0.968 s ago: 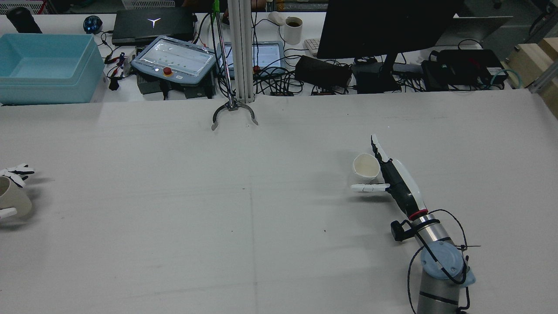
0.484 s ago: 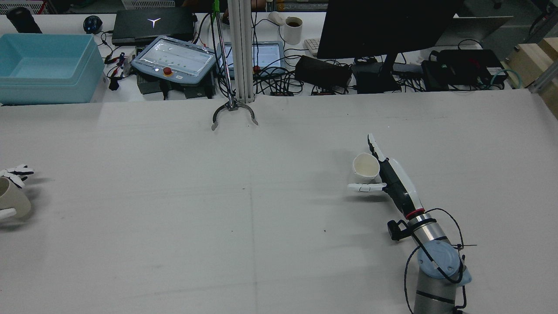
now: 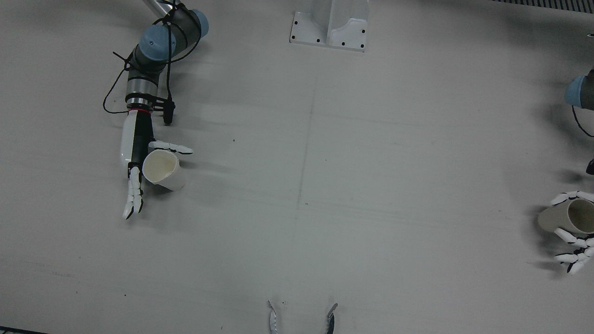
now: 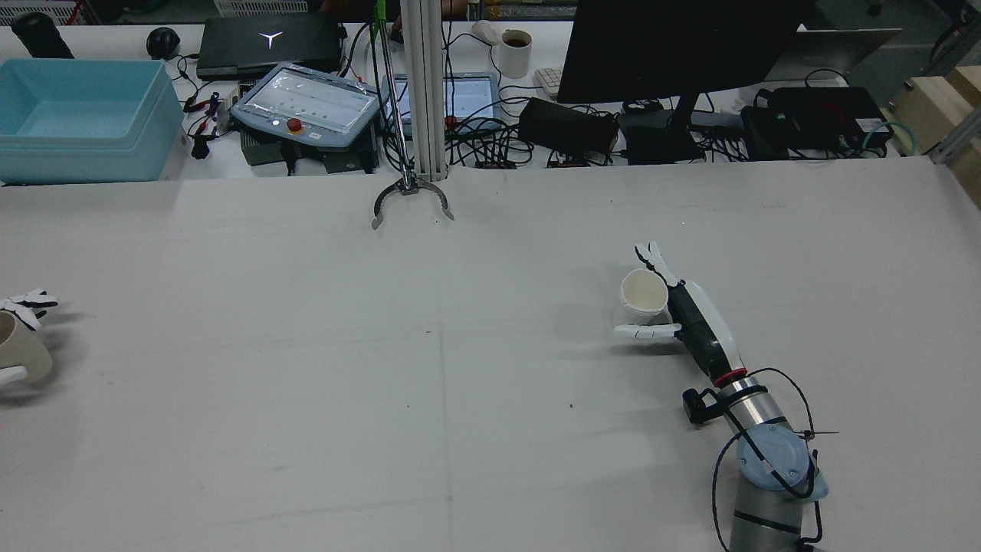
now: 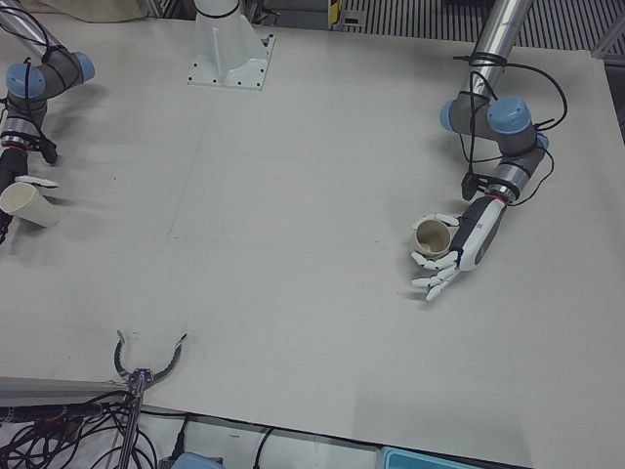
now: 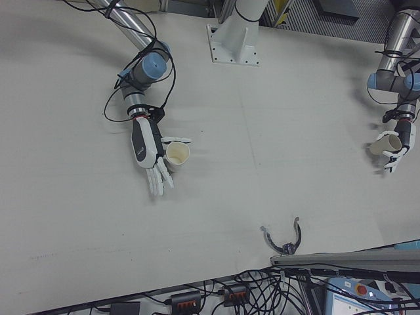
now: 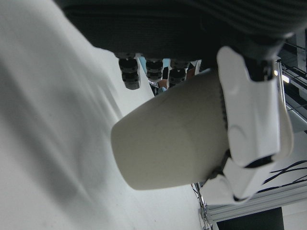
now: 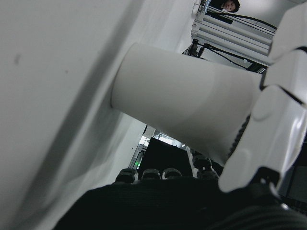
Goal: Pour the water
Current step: 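Close the right hand around the middle white cup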
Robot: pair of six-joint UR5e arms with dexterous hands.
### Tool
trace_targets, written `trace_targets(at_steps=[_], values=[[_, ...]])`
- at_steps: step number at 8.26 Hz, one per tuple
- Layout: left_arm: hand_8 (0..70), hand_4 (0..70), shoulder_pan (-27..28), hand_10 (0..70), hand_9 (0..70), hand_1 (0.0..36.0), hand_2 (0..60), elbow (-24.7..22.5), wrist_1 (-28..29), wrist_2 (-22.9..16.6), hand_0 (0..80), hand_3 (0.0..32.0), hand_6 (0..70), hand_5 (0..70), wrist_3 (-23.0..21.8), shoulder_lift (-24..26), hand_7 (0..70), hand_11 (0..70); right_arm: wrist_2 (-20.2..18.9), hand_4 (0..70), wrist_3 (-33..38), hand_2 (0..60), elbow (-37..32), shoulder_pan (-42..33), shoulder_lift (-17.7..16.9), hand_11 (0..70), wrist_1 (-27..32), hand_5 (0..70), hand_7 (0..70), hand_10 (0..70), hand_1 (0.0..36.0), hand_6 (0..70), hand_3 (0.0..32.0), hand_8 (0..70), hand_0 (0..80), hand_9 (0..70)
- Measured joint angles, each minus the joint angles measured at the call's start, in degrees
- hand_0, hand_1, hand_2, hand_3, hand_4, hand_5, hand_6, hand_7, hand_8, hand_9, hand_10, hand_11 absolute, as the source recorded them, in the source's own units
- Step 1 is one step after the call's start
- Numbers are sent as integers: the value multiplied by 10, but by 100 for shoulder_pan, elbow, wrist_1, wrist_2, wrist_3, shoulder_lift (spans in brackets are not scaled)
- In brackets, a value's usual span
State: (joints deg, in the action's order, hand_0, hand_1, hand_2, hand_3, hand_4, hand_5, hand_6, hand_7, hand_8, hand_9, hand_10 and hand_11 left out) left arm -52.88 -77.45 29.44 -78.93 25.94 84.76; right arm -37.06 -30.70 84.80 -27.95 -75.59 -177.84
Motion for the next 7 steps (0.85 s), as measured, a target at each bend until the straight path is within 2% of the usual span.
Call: trace_targets(at_steps=[1, 3, 5, 7], values=[[58, 370, -2, 83, 101, 360, 600, 1, 0, 0, 525, 0, 153, 700, -1, -2, 238, 142, 3, 700, 2, 175, -1, 0, 4, 72, 16, 466, 0, 52, 100, 2, 0, 0, 466, 0], [58, 369, -3, 83, 101, 360, 600, 1, 0, 0, 526, 0, 153, 700, 2, -3, 238, 143, 3, 700, 2, 176, 19, 0, 55, 78, 19, 564, 0, 58, 96, 15, 0, 0, 472, 0], [58, 366, -7, 84, 100, 360, 600, 2, 6, 0, 526, 0, 152, 700, -1, -8, 235, 144, -5, 700, -1, 203, 41, 0, 190, 87, 14, 602, 16, 63, 118, 29, 0, 0, 484, 0], [57, 364, -10, 84, 99, 360, 600, 2, 11, 6, 524, 0, 150, 700, -1, -39, 232, 143, -10, 700, 22, 194, 78, 0, 247, 85, 12, 612, 23, 60, 127, 31, 0, 0, 489, 0]])
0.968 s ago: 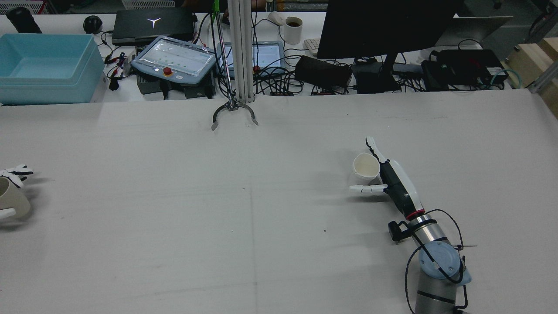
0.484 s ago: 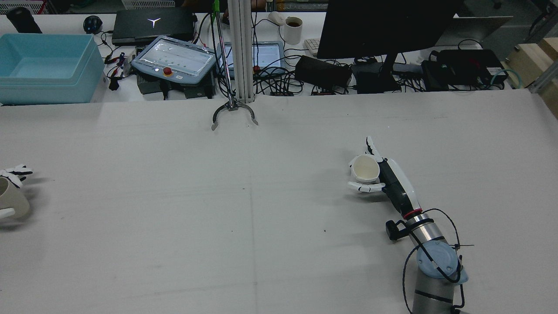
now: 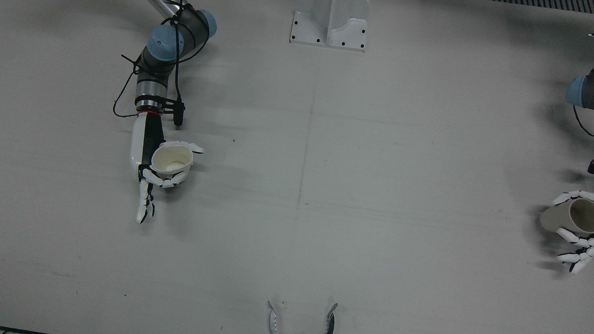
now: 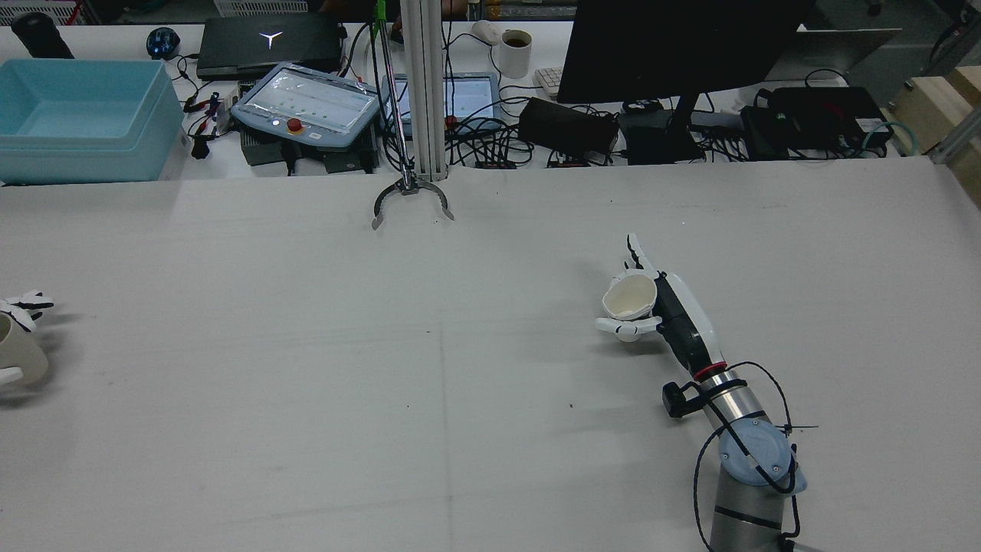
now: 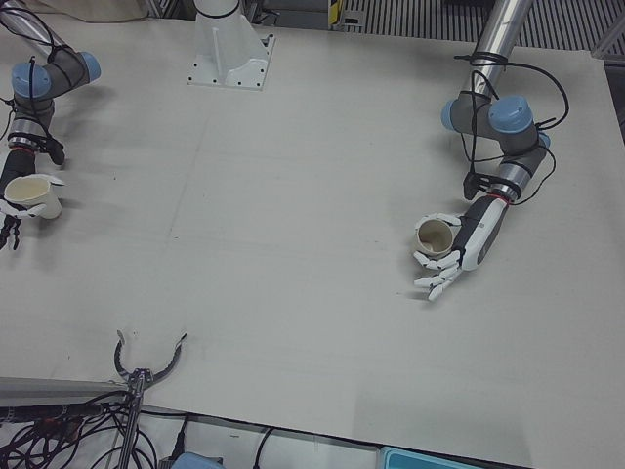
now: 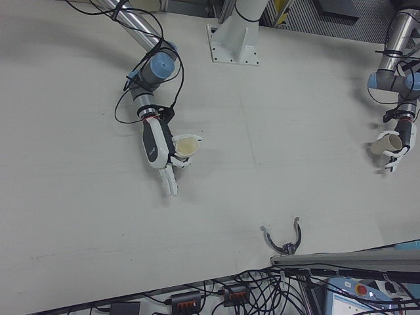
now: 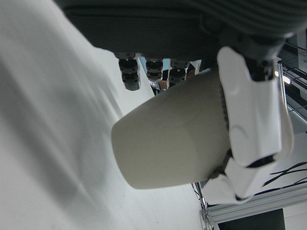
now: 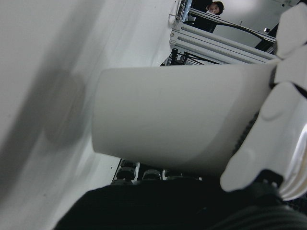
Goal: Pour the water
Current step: 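Lift both cups and bring the left-hand cup toward the center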
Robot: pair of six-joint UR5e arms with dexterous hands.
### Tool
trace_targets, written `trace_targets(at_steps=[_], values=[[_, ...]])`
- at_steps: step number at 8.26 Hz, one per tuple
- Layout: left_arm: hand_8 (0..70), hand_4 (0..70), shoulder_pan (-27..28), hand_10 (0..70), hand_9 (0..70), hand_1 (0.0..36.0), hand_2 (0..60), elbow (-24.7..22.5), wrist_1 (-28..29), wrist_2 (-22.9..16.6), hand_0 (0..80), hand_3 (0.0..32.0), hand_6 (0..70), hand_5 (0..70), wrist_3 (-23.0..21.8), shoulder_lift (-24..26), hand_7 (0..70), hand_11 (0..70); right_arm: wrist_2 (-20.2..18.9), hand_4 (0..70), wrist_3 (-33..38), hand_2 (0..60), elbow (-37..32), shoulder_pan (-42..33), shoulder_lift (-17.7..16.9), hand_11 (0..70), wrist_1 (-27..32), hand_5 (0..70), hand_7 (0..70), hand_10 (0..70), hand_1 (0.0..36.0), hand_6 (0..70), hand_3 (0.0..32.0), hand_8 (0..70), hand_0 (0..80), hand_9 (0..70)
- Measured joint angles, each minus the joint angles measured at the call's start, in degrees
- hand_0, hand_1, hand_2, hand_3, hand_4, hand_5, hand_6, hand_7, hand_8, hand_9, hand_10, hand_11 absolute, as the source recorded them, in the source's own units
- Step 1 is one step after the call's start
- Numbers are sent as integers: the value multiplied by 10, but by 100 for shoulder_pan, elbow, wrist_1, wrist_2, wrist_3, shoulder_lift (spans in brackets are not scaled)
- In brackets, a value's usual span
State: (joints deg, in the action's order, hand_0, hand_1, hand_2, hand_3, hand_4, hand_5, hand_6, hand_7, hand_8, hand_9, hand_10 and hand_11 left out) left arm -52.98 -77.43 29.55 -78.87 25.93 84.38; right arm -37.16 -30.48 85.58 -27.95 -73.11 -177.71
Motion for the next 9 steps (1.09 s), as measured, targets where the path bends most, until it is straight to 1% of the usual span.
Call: trace_targets(at_steps=[1, 2, 4, 5, 6, 7, 8, 9], values=[[57, 370, -5, 82, 99, 360, 600, -6, 6, 2, 527, 0, 152, 700, -3, -13, 235, 141, -7, 700, 10, 182, 99, -15, -10, 79, -3, 624, 23, 54, 133, 29, 0, 0, 492, 0], [56, 383, -7, 82, 98, 360, 600, -42, 15, -1, 537, 0, 155, 700, -14, -27, 240, 142, -20, 672, 2, 185, 284, -95, -36, 76, -6, 639, 26, 51, 139, 29, 0, 0, 495, 0], [56, 423, -14, 81, 98, 360, 600, -277, -28, -34, 550, 0, 167, 700, -105, -40, 258, 141, -50, 585, -32, 182, 719, -372, -124, 71, -28, 670, 36, 46, 158, 28, 0, 0, 507, 0], [60, 437, -6, 83, 103, 360, 600, -551, -194, -57, 548, 0, 173, 700, -162, -36, 265, 143, -60, 547, -42, 205, 953, -505, -208, 72, -40, 700, 46, 45, 170, 31, 0, 0, 509, 0], [65, 452, 12, 88, 110, 360, 600, -853, -432, -169, 543, 0, 183, 700, -202, 2, 278, 149, -75, 419, -46, 266, 1115, -635, -269, 64, -47, 700, 62, 39, 179, 37, 0, 0, 494, 0], [64, 451, 22, 86, 109, 360, 600, -1136, -743, -404, 548, 0, 181, 700, -201, 180, 278, 147, -84, 314, -46, 306, 1204, -729, -299, 64, -50, 700, 75, 37, 187, 43, 0, 0, 486, 1], [60, 453, 59, 83, 105, 360, 600, -1388, -1102, -601, 557, 0, 177, 700, -128, 492, 275, 143, -87, 297, -46, 302, 1243, -777, -307, 64, -52, 700, 73, 37, 183, 42, 0, 0, 482, 0], [64, 461, 175, 84, 109, 360, 600, -1665, -1465, -706, 563, 0, 180, 700, -15, 788, 279, 146, -89, 282, -42, 288, 1260, -818, -312, 62, -53, 700, 71, 35, 181, 39, 0, 0, 483, 0]])
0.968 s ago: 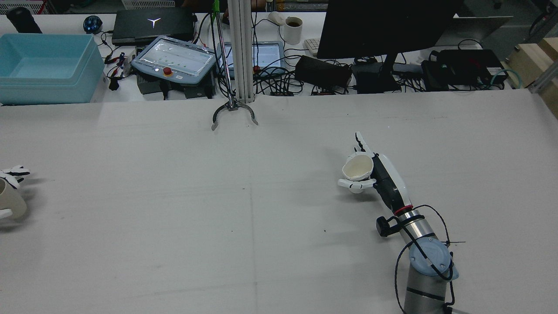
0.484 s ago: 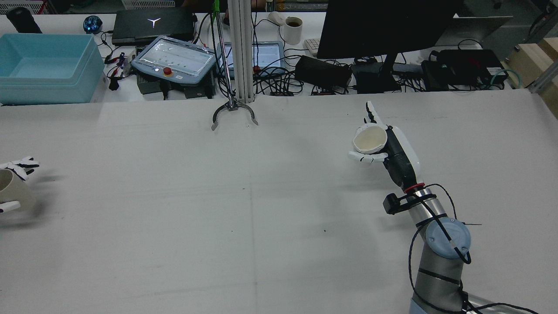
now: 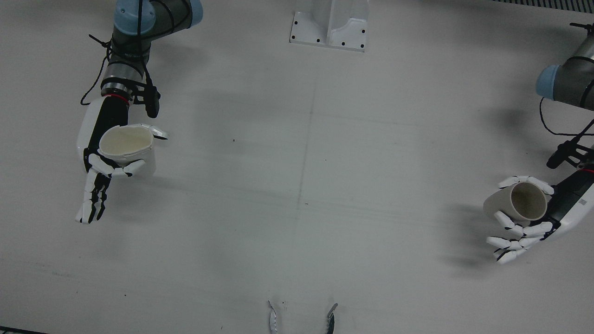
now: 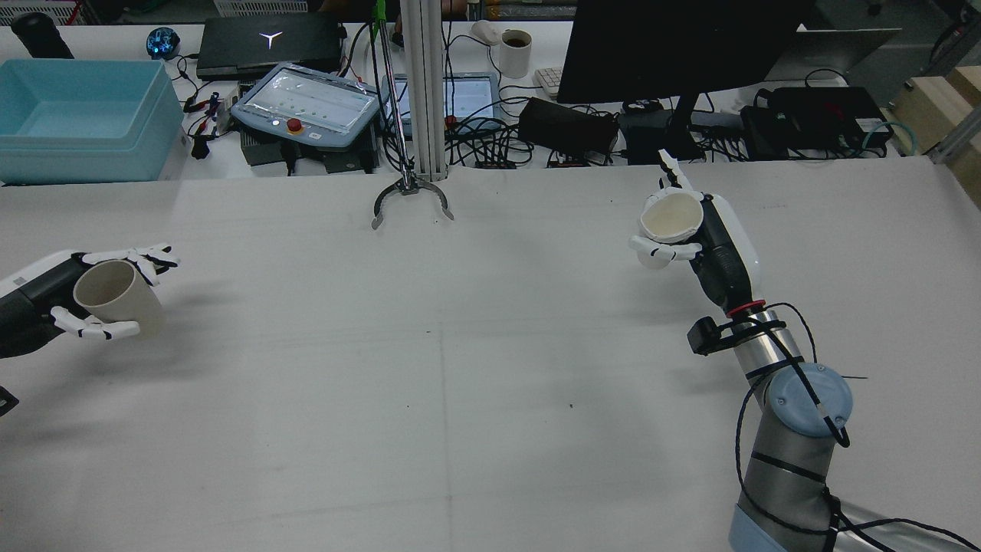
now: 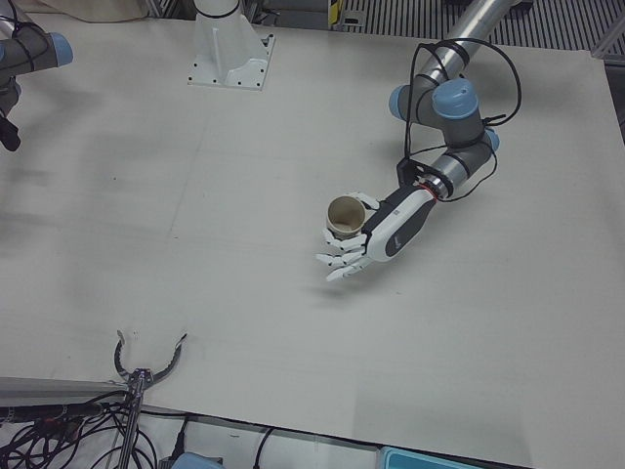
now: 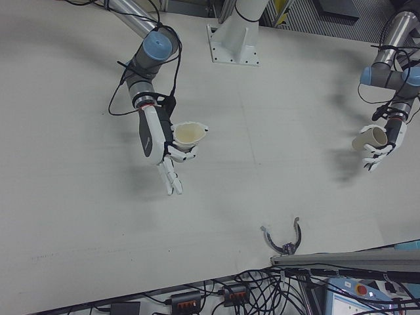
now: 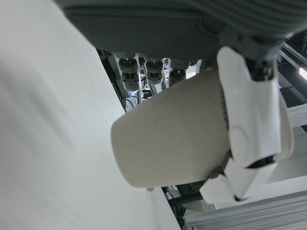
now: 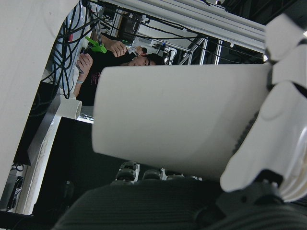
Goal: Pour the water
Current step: 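Lift both cups and bring the left-hand cup toward the center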
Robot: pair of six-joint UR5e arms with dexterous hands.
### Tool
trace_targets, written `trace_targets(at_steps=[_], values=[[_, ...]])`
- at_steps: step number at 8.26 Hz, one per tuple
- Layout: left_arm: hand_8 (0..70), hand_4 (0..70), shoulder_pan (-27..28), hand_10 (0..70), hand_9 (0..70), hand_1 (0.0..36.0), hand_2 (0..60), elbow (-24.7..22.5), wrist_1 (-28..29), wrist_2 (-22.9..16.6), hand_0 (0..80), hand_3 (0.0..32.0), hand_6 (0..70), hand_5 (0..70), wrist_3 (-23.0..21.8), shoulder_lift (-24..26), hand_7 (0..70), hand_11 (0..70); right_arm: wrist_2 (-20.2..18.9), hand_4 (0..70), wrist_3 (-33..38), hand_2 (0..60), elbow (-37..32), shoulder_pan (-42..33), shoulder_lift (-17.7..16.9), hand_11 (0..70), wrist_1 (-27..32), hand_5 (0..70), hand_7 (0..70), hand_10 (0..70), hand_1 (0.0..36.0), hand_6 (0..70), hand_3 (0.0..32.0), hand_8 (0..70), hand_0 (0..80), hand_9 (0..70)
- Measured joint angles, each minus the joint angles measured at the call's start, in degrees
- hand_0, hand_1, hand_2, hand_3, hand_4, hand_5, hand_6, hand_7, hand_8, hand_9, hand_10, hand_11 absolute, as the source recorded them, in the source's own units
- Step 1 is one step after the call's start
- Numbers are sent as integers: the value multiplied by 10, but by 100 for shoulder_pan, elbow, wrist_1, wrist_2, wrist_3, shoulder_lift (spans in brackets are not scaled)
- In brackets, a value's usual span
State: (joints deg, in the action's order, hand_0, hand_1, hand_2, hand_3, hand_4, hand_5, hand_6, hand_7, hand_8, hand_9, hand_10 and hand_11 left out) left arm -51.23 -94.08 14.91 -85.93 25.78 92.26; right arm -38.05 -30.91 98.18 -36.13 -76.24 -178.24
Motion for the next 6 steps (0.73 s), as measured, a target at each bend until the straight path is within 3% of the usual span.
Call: trace_targets(at_steps=[3, 6], values=[[65, 466, 228, 85, 109, 360, 600, -442, -921, -61, 578, 0, 179, 700, 207, 948, 275, 148, -8, 258, 12, 278, 64, -112, -11, 61, 0, 700, 82, 34, 182, 43, 0, 0, 485, 2], [72, 455, 959, 86, 120, 360, 600, -459, -1460, -23, 578, 0, 188, 700, 620, 1859, 291, 150, -7, 243, 6, 265, 151, -163, -6, 61, 0, 700, 89, 34, 182, 47, 0, 0, 485, 3]])
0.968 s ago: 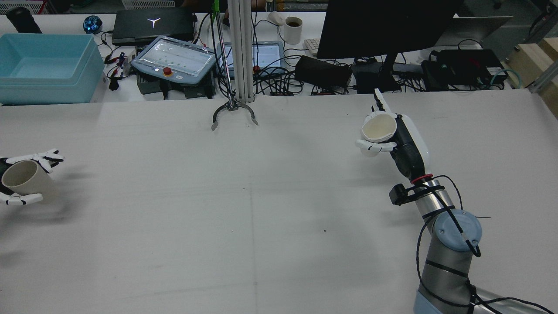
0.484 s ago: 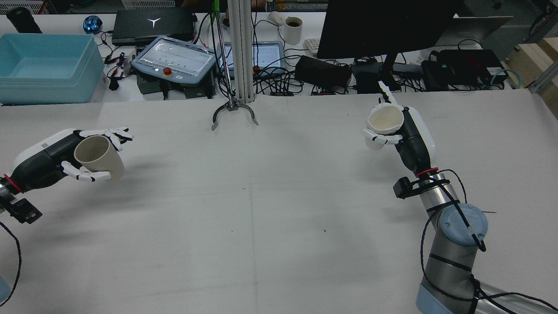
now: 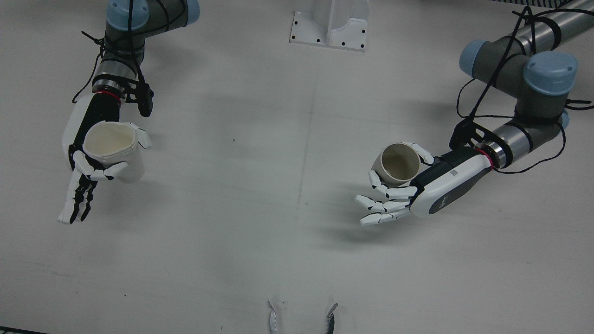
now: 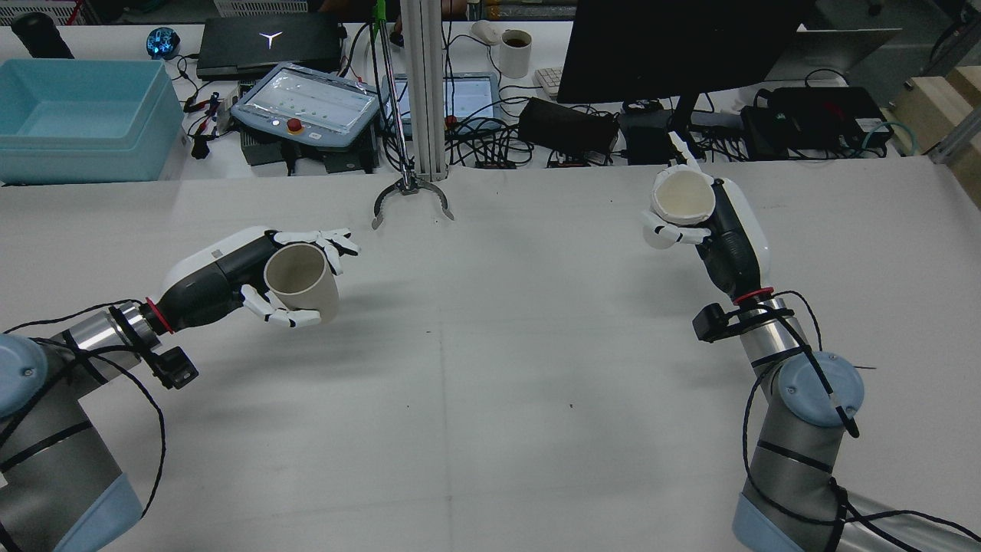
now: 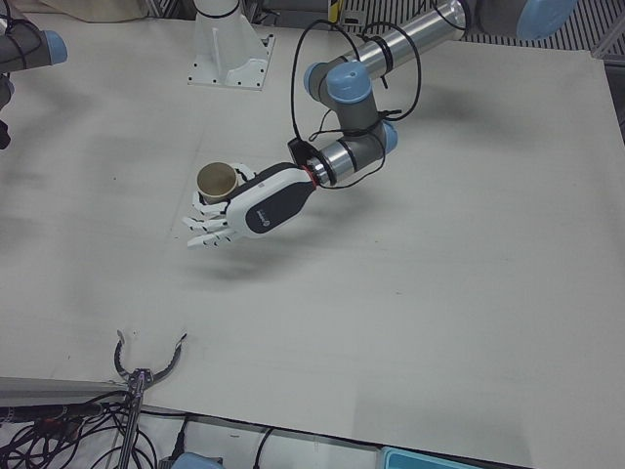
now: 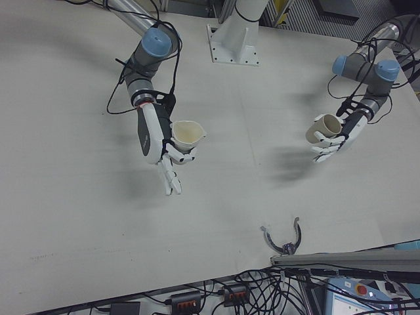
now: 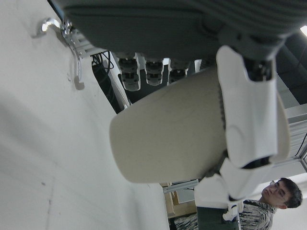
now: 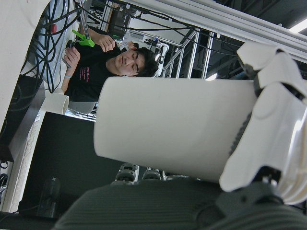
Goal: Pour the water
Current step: 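Lift both cups and bring the left-hand cup toward the center, then tilt the right-hand cup over the cup held by the left hand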
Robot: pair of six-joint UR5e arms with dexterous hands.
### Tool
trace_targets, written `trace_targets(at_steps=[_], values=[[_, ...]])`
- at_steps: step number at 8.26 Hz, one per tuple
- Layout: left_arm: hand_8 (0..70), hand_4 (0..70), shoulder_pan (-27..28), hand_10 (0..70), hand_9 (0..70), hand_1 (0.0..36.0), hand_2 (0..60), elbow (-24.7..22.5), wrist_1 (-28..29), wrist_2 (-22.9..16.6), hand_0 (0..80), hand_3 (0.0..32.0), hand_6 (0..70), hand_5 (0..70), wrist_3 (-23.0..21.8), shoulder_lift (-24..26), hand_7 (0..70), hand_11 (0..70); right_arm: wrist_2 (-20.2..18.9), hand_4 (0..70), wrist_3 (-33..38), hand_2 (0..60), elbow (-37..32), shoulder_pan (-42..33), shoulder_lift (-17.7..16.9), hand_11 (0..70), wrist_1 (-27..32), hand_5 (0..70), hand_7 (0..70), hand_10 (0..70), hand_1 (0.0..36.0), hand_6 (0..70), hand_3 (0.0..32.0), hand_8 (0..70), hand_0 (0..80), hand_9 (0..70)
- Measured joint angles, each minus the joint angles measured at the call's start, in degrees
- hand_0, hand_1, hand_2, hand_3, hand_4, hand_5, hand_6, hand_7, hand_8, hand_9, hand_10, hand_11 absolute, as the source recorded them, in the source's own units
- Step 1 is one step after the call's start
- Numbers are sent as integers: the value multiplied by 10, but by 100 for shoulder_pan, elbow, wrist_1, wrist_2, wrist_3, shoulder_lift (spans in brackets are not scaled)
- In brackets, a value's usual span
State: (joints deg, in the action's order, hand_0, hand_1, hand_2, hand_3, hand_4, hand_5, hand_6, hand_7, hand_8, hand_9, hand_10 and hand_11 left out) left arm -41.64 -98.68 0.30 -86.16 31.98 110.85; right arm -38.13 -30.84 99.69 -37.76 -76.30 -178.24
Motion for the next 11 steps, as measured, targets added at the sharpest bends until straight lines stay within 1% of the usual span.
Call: trace_targets(at_steps=[2, 3, 4, 5, 6, 7, 8, 9, 10, 11], values=[[72, 440, 667, 88, 120, 360, 600, 108, -267, 155, 566, 0, 188, 700, 266, 597, 287, 151, -2, 239, -7, 268, 69, -37, -2, 62, -6, 700, 99, 34, 186, 52, 0, 0, 488, 5], [72, 437, 932, 89, 120, 360, 600, 289, -332, 221, 566, 0, 187, 700, 339, 883, 284, 152, -2, 241, -8, 276, 100, -42, 10, 65, -8, 700, 108, 36, 190, 58, 0, 1, 490, 7], [72, 430, 1066, 89, 120, 360, 600, 509, -351, 253, 560, 0, 185, 700, 372, 1129, 281, 152, -2, 235, -63, 310, 144, -44, 33, 67, -8, 700, 117, 37, 200, 64, 0, 2, 493, 9], [73, 430, 1122, 88, 121, 360, 600, 679, -358, 266, 562, 0, 186, 700, 387, 1330, 283, 151, -13, 230, -370, 382, 310, -8, 81, 70, -9, 700, 135, 38, 214, 71, 0, 4, 489, 13], [73, 437, 1146, 88, 120, 360, 600, 784, -362, 272, 568, 0, 187, 700, 393, 1467, 285, 151, -164, 214, -1067, 418, 679, 64, 128, 87, -5, 700, 154, 50, 220, 81, 0, 6, 485, 16], [72, 437, 1153, 87, 119, 360, 600, 821, -363, 271, 569, 0, 187, 700, 392, 1535, 284, 151, -428, 218, -1960, 434, 1126, 113, 180, 97, -5, 700, 168, 56, 226, 88, 0, 7, 486, 19], [72, 440, 1159, 87, 120, 360, 600, 825, -364, 271, 569, 0, 187, 700, 393, 1565, 285, 150, -646, 227, -2708, 456, 1491, 152, 211, 99, -16, 700, 187, 57, 235, 99, 0, 9, 492, 23], [72, 445, 1163, 87, 120, 360, 600, 816, -370, 273, 574, 0, 189, 700, 406, 1602, 288, 150, -868, 245, -3355, 493, 1792, 182, 233, 101, -75, 700, 208, 58, 250, 110, 0, 12, 500, 27], [72, 445, 1213, 86, 119, 360, 600, 804, -382, 274, 575, 0, 188, 700, 435, 1666, 287, 149, -1107, 242, -3968, 530, 2068, 200, 318, 105, -289, 700, 214, 61, 259, 113, 0, 12, 499, 28], [72, 443, 1333, 86, 120, 360, 600, 809, -395, 275, 576, 0, 189, 700, 457, 1739, 289, 149, -1334, 216, -4499, 538, 2274, 213, 471, 112, -627, 700, 189, 65, 256, 108, 0, 11, 490, 23]])
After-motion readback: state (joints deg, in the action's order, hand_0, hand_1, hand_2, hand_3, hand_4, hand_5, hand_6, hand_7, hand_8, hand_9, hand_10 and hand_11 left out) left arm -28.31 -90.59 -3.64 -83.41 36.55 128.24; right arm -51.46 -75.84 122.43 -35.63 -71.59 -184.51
